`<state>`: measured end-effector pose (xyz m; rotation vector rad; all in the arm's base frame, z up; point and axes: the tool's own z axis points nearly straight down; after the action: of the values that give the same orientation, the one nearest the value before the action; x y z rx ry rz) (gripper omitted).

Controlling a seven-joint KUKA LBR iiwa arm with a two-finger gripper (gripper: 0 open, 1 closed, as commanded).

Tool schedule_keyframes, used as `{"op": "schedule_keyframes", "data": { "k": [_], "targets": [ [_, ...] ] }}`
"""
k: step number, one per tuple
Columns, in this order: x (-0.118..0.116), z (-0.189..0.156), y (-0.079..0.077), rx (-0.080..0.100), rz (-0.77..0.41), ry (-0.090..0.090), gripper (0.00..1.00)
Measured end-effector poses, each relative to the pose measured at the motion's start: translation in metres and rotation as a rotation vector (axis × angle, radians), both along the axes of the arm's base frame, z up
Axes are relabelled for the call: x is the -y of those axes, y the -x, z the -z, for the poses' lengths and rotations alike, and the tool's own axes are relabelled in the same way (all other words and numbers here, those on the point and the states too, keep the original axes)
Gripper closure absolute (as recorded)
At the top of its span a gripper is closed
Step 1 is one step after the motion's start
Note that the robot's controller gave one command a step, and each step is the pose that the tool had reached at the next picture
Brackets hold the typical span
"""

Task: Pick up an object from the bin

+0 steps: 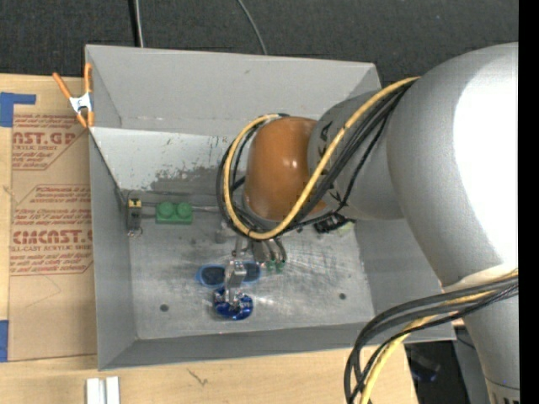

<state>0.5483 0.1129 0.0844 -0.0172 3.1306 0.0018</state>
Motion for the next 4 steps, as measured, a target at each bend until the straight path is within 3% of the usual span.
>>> {"op": "schedule_keyframes", "data": {
  "k": [1, 2, 3, 4],
  "targets": [
    [0.006, -0.017, 0.006, -0.008, 0.015, 0.000, 0.00],
    [0.006, -0.015, -0.010, -0.009, 0.091, -0.001, 0.00],
    [-0.008, 0.006, -0.004, 0.002, 0.164, -0.004, 0.00],
    [-0.009, 0.001, -0.009, 0.001, 0.164, -0.004, 0.00]
  ]
}}
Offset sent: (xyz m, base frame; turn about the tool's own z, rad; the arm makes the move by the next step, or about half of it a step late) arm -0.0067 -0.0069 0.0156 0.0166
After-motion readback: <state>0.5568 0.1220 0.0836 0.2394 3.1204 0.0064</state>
